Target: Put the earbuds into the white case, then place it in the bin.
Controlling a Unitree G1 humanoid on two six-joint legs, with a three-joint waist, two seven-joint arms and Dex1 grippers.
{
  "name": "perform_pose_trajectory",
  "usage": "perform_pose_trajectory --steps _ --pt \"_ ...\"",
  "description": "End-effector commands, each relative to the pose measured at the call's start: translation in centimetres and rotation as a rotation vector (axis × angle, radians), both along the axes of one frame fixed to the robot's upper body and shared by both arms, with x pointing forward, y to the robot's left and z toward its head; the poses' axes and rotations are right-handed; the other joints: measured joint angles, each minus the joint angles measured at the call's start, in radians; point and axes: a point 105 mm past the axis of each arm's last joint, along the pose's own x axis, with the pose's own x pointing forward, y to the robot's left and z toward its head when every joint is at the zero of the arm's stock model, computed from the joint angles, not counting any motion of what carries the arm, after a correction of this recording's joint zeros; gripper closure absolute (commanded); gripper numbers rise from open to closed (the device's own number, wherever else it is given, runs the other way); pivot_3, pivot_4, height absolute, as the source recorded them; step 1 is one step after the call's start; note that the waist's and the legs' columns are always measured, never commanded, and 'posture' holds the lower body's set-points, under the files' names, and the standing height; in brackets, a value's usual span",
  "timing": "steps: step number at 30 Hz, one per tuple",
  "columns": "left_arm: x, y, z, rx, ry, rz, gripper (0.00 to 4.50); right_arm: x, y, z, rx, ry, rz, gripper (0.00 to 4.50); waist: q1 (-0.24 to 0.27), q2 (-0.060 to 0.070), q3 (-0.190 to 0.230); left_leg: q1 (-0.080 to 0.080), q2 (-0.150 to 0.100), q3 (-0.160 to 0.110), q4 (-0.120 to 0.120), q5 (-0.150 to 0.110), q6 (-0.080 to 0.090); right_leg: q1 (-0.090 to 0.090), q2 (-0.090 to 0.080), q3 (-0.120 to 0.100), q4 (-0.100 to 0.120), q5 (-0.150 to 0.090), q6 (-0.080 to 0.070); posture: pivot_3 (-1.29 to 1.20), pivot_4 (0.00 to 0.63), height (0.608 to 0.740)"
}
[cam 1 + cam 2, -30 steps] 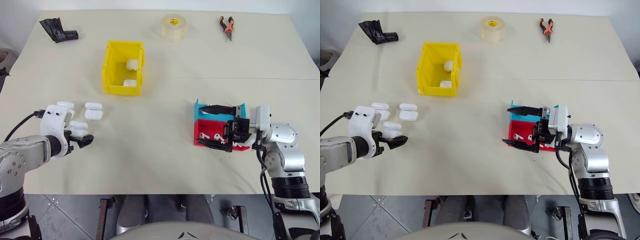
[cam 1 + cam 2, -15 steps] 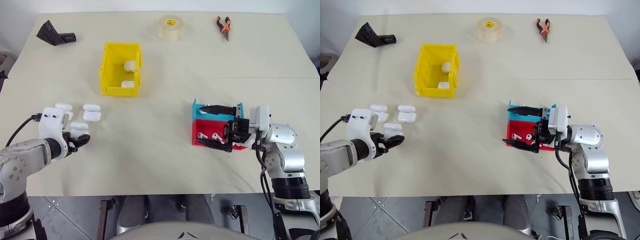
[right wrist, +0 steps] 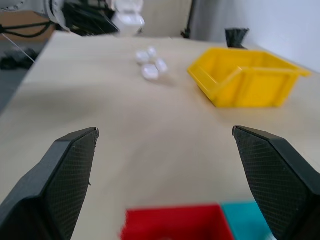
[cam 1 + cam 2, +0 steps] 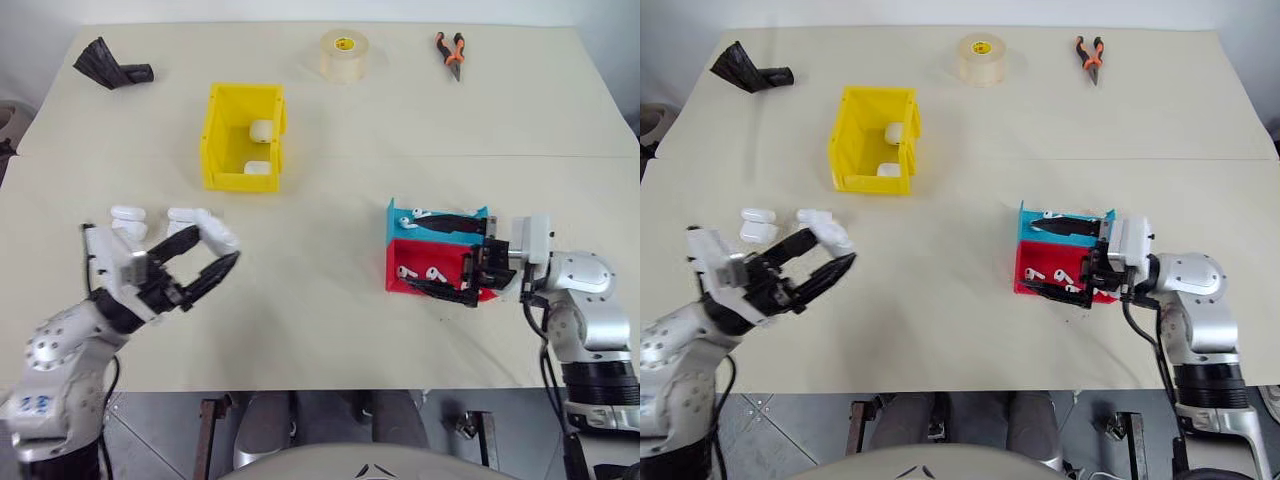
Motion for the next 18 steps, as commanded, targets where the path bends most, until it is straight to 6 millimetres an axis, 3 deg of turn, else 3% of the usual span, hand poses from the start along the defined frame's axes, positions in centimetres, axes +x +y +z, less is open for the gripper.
perform_pose_trajectory --steps 1,5,11,15,18 --pt "-0.2 -3.3 0.7 -0.032 -0.135 -0.171 1.74 -0.4 -2.3 1.2 -0.023 -0.052 -0.099 0.0 0.003 0.0 0.0 0.0 0.0 0.0 0.0 0.0 0.0 0.0 0.0 0.0 0.0 0.0 0.0 0.0 0.15 0.74" --pt "0.9 -6.6 0.2 -0.096 -0.192 -0.304 1.74 -1.7 -4.7 1.2 -0.062 -0.054 -0.218 0.0 0.006 0.0 0.0 0.0 0.0 0.001 0.0 0.0 0.001 0.0 0.0 0.0 0.0 0.0 0.001 0.0 0.15 0.74" --pt "1.3 -11.9 -0.4 -0.158 -0.274 -0.505 1.74 -5.5 -10.0 0.1 -0.165 0.006 -0.471 0.0 0.014 -0.001 0.0 -0.001 0.0 0.001 0.001 0.0 0.002 0.001 0.0 0.0 -0.003 0.002 0.003 0.0 0.15 0.74" --pt "0.9 -13.0 -0.6 -0.194 -0.271 -0.581 1.74 -7.1 -11.7 -1.0 -0.312 0.064 -0.578 0.0 0.001 -0.001 0.0 0.0 0.0 0.002 0.001 -0.001 0.004 0.002 0.0 0.001 -0.004 0.002 0.003 0.0 0.15 0.74" --pt "1.1 -12.8 -0.6 -0.195 -0.265 -0.596 1.74 -7.2 -11.7 -1.7 -0.417 0.169 -0.612 0.0 -0.005 -0.001 0.0 0.002 0.0 0.003 0.001 -0.001 0.004 0.002 0.0 0.003 -0.004 0.002 0.003 0.0 0.15 0.74"
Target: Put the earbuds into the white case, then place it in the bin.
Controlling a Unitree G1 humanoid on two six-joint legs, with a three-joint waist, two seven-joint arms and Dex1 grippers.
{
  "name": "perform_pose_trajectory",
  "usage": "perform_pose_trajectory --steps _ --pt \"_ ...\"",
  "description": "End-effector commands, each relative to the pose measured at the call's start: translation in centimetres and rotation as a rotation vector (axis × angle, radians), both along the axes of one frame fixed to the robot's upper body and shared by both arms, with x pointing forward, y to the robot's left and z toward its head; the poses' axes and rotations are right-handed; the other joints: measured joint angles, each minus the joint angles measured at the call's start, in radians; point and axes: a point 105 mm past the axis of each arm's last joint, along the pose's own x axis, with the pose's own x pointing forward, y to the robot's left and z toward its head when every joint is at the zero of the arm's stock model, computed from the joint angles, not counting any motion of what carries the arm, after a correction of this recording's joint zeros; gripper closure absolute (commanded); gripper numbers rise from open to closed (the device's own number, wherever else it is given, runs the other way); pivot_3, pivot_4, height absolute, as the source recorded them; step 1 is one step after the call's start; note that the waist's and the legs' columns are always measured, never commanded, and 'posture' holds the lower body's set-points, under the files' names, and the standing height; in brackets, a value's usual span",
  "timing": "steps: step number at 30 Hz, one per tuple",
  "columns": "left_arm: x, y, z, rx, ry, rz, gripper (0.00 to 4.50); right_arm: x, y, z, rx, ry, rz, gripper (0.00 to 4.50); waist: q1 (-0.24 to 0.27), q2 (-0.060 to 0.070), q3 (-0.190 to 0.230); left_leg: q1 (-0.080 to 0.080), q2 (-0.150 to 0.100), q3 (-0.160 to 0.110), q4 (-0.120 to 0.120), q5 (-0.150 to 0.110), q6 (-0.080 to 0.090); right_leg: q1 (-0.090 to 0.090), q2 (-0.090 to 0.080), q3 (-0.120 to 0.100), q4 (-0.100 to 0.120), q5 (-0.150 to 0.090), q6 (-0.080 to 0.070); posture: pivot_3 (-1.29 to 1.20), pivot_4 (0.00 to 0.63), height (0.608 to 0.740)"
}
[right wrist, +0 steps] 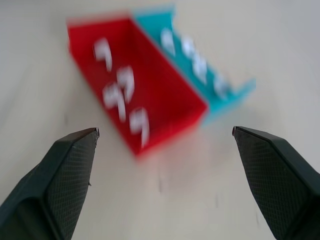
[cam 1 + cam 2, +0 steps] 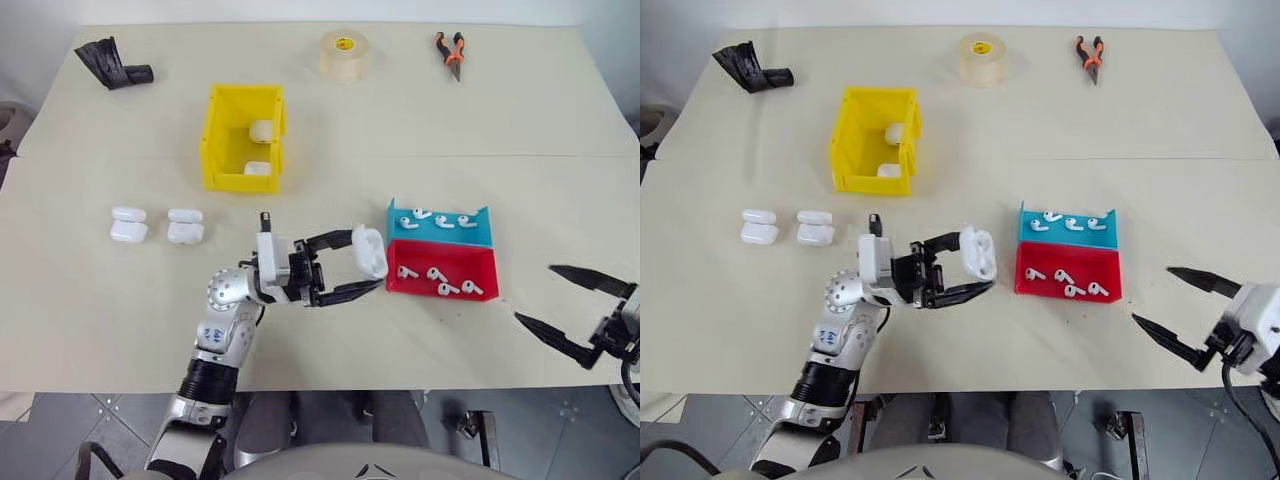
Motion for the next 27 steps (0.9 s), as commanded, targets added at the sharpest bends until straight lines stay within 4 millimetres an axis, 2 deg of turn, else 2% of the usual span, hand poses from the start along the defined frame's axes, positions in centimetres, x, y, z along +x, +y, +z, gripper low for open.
perform_pose_trajectory --steps 1,5,9,14,17,27 --pt "-0.2 0.4 0.7 -0.02 -0.029 -0.024 1.74 0.7 0.6 1.2 -0.077 0.043 -0.028 0.0 -0.003 0.0 0.0 0.0 0.0 0.0 0.0 0.0 0.0 0.0 0.0 0.001 0.0 0.0 0.0 0.0 0.15 0.74" --pt "-0.6 0.5 0.9 -0.03 -0.017 -0.046 1.74 1.9 3.5 2.1 -0.105 0.126 0.055 0.0 -0.003 0.0 0.0 0.002 0.0 -0.007 0.0 0.0 0.0 0.0 0.0 0.003 0.001 0.0 0.0 0.0 0.15 0.74" --pt "-1.2 0.0 1.1 -0.048 -0.009 -0.064 1.74 2.8 6.0 2.1 -0.17 0.264 0.114 0.0 0.008 0.0 0.0 0.001 0.0 -0.008 0.001 -0.001 0.002 0.0 0.0 0.003 0.0 0.0 0.0 0.0 0.15 0.74" --pt "-1.7 -0.1 1.7 -0.07 -0.007 -0.078 1.74 4.1 7.9 2.2 -0.249 0.341 0.155 0.0 0.011 0.0 0.0 -0.01 0.0 -0.01 0.011 -0.004 0.003 -0.003 0.0 -0.002 0.0 0.0 -0.001 0.0 0.15 0.74" --pt "-1.9 -0.3 1.9 -0.076 -0.013 -0.08 1.74 4.9 8.0 1.9 -0.299 0.367 0.143 0.0 0.013 0.0 0.0 -0.018 -0.001 -0.01 0.016 -0.004 0.004 -0.009 -0.001 -0.003 0.001 0.002 0.0 0.0 0.15 0.74" --pt "-2.7 -0.9 2.0 -0.095 -0.007 -0.082 1.74 6.6 5.7 0.7 -0.422 0.412 0.064 0.0 0.009 0.0 0.0 -0.019 -0.001 -0.009 0.016 -0.004 0.004 -0.009 0.0 -0.004 0.001 0.002 0.001 0.0 0.15 0.74"
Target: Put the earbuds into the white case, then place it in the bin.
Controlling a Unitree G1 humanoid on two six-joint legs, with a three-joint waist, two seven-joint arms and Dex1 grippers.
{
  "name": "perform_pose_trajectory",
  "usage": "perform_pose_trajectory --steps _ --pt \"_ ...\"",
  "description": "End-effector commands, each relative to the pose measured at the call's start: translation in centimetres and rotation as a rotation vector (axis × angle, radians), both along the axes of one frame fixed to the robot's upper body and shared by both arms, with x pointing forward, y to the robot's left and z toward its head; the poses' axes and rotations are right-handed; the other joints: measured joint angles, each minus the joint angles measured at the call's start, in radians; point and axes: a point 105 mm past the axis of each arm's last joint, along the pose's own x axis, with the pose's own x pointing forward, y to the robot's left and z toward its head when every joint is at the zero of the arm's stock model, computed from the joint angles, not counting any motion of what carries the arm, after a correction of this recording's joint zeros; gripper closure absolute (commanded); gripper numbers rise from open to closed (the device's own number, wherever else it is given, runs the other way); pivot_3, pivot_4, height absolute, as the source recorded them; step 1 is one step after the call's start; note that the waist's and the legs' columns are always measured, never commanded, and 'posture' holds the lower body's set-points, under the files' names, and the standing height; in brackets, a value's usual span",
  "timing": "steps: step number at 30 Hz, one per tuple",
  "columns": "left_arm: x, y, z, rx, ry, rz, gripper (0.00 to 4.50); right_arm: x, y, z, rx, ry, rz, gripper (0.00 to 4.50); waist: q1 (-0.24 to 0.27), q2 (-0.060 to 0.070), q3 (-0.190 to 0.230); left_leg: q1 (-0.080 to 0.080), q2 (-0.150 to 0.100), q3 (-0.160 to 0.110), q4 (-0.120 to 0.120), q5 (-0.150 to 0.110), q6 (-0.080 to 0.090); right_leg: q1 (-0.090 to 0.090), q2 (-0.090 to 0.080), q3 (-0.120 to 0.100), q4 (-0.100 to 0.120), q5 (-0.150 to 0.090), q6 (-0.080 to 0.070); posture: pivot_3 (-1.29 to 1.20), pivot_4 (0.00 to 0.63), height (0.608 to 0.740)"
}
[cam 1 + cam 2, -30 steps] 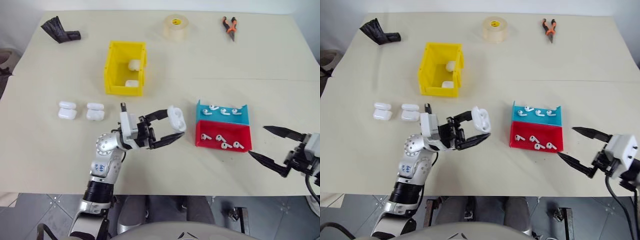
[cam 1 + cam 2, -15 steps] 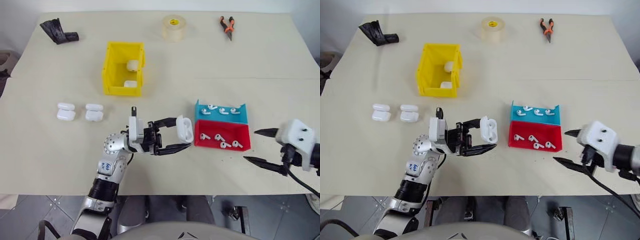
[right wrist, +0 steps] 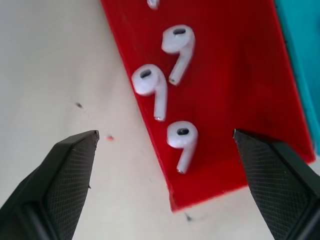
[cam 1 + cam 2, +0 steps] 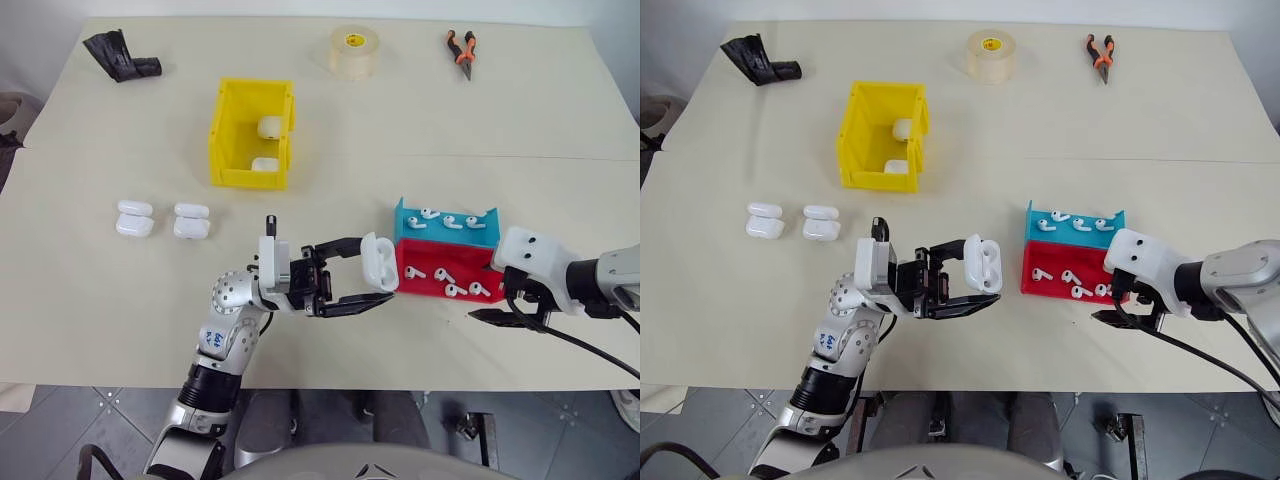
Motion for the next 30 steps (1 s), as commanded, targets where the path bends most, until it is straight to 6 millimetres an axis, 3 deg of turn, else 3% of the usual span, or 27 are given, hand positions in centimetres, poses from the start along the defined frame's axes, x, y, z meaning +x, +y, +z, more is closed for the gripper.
perform_pose_trajectory --steps 1,2,5,19,22,25,30 --pt "-0.84 -0.24 1.08 -0.041 -0.034 -0.014 1.74 0.76 -0.76 0.28 -0.049 -0.022 -0.01 0.0 0.001 0.0 0.0 0.0 0.0 0.0 0.0 0.0 0.0 0.0 0.0 0.0 0.0 0.0 0.0 0.0 0.15 0.74" --pt "-0.84 -0.24 1.08 -0.041 -0.032 -0.013 1.74 0.91 -0.83 0.2 -0.055 -0.02 -0.01 0.0 0.001 0.0 0.0 0.0 0.0 0.0 0.0 0.0 0.0 0.0 0.0 0.0 0.0 0.0 0.0 0.0 0.15 0.74" --pt "-0.82 -0.28 1.08 -0.039 -0.029 -0.011 1.74 0.98 -0.59 -0.04 -0.058 0.001 0.008 0.55 0.001 0.0 0.0 0.0 0.0 0.0 0.0 0.0 0.0 0.0 0.0 0.0 0.0 0.0 0.0 0.0 0.15 0.74" --pt "-0.63 -0.37 0.94 -0.035 -0.022 -0.005 1.74 1.25 -1.05 0.08 -0.168 -0.018 0.101 0.55 0.001 0.0 0.0 0.0 0.0 0.0 0.0 0.0 0.0 0.0 0.0 0.0 0.0 0.0 0.0 0.0 0.15 0.74" --pt "-0.61 -0.38 0.94 -0.036 -0.021 -0.004 1.74 1.22 -1.25 -0.17 -0.183 -0.013 0.109 1.16 0.0 0.0 0.0 0.0 0.0 0.0 0.0 0.0 0.0 0.0 0.0 0.0 0.0 0.0 0.0 0.0 0.15 0.74" --pt "-0.57 -0.3 0.96 -0.036 -0.02 -0.002 1.74 1.29 -1.38 -0.23 -0.19 -0.014 0.112 2.09 0.0 0.0 0.0 0.0 0.0 0.0 0.0 0.0 0.0 0.0 0.0 0.0 0.0 0.0 0.0 0.0 0.15 0.74" --pt "-0.47 -0.25 0.96 -0.035 -0.02 0.0 1.74 1.51 -1.42 -0.2 -0.198 -0.023 0.12 2.09 0.0 0.0 0.0 0.0 0.0 0.0 0.0 0.0 0.0 0.0 0.0 0.0 0.0 0.0 0.0 0.0 0.15 0.74"
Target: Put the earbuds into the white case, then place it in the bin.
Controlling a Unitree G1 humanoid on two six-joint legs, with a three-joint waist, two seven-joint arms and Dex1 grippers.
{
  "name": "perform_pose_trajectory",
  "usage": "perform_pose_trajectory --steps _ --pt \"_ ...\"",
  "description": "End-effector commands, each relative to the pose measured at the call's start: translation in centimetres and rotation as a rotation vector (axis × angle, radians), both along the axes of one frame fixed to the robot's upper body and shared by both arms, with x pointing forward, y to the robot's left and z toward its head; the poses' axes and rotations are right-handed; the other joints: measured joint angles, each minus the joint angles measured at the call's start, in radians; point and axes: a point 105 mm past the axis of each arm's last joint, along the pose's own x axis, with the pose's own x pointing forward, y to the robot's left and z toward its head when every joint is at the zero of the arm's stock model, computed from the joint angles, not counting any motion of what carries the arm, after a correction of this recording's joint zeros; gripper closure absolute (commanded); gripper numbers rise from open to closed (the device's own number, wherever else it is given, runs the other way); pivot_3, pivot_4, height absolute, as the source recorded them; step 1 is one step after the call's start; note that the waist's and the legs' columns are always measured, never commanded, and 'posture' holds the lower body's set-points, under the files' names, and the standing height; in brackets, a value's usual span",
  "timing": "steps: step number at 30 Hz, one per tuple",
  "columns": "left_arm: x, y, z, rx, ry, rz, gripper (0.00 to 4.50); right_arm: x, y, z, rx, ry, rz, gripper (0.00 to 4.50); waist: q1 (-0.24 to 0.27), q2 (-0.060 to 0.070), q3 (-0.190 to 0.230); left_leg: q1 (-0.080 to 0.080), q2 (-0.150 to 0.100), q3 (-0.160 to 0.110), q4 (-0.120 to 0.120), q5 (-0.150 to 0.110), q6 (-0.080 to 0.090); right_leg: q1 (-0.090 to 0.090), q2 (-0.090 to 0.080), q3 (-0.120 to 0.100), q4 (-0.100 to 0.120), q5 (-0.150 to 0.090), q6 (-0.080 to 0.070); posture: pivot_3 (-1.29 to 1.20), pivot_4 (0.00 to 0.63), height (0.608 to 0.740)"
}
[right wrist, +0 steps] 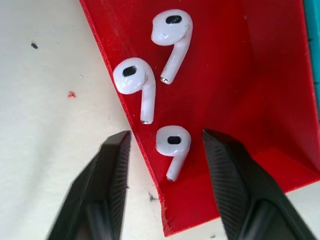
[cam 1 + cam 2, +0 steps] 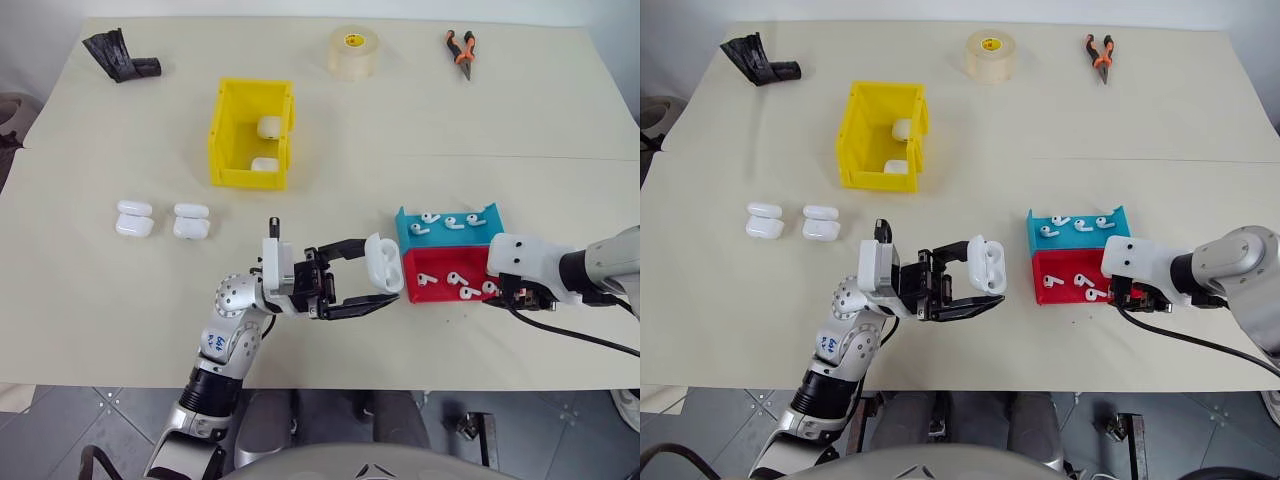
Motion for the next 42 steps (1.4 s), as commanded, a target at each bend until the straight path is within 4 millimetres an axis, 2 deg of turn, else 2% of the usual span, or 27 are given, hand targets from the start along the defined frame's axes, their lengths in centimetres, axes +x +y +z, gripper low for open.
perform_pose_trajectory --steps 1,5,8,10,22,26,28,32,35,40,42 --pt "-0.3 0.0 0.8 -0.029 -0.028 -0.006 1.74 0.4 0.0 0.6 -0.02 -0.03 0.017 2.09 0.0 0.0 0.0 0.0 0.0 0.0 0.0 0.0 0.0 0.0 0.0 0.0 0.0 0.0 0.0 0.0 0.15 0.74" --pt "-0.3 0.0 0.8 -0.03 -0.029 -0.005 1.74 0.4 -0.1 0.4 -0.019 -0.026 0.019 2.09 0.0 0.0 0.0 0.0 0.0 0.0 0.0 0.0 0.0 0.0 0.0 0.0 0.0 0.0 0.0 0.0 0.15 0.74" --pt "-0.3 0.0 0.8 -0.03 -0.029 -0.005 1.74 0.3 0.0 0.3 -0.019 -0.02 0.021 2.68 -0.001 0.0 0.0 0.0 0.0 0.0 0.0 0.0 0.0 0.0 0.0 0.0 0.0 0.0 0.0 0.0 0.15 0.74" --pt "-0.3 0.0 0.8 -0.029 -0.029 -0.005 1.74 0.3 0.0 0.2 -0.02 -0.022 0.022 3.26 -0.001 0.0 0.0 0.0 0.0 0.0 0.0 0.0 0.0 0.0 0.0 0.0 0.0 0.0 0.0 0.0 0.15 0.74" --pt "-0.2 0.0 0.8 -0.03 -0.033 -0.002 1.74 0.3 0.4 0.1 -0.011 -0.021 0.034 3.26 -0.002 0.0 0.0 0.0 0.0 0.0 0.001 0.0 0.0 0.0 0.0 0.0 0.001 0.0 0.0 0.0 0.15 0.74" --pt "-0.2 0.0 0.8 -0.03 -0.03 -0.003 1.74 0.3 0.5 0.0 0.0 -0.021 0.031 3.99 -0.002 0.0 0.0 0.0 0.0 0.0 0.001 0.0 0.0 0.0 0.0 0.0 0.001 0.0 0.0 0.0 0.15 0.74" --pt "-0.2 0.1 0.8 -0.028 -0.029 -0.003 1.74 0.3 0.7 0.1 0.011 -0.023 0.023 3.99 -0.002 0.0 0.0 0.001 0.0 0.0 0.002 0.0 0.0 0.0 0.0 0.0 0.002 0.0 0.0 0.0 0.15 0.74" --pt "0.0 0.3 0.7 -0.023 -0.033 -0.008 1.74 -0.2 0.5 1.2 0.043 -0.031 0.002 3.99 -0.002 0.0 0.0 0.001 0.001 0.0 0.002 0.0 0.0 0.0 0.0 0.0 0.002 0.0 0.0 0.0 0.15 0.74" --pt "0.3 0.4 0.8 -0.02 -0.035 -0.017 1.74 -1.0 1.3 2.9 0.163 -0.035 0.004 3.99 0.003 0.0 0.0 0.0 0.0 0.0 0.002 0.0 0.0 0.0 0.0 0.0 0.002 0.0 0.0 0.0 0.15 0.74" --pt "1.0 1.0 1.0 -0.02 -0.027 -0.022 1.74 -1.4 1.9 5.3 0.348 -0.155 0.034 3.99 0.003 0.0 0.0 0.0 0.0 -0.001 0.002 0.0 0.0 0.0 0.0 0.0 0.002 0.0 0.0 0.0 0.15 0.74" --pt "1.4 1.0 1.2 -0.024 0.003 -0.037 1.74 -1.3 3.3 6.3 0.536 -0.246 0.075 3.99 0.002 -0.001 0.0 0.0 0.0 -0.001 0.002 0.0 0.0 0.0 0.0 0.0 0.002 0.0 0.0 0.0 0.15 0.74"
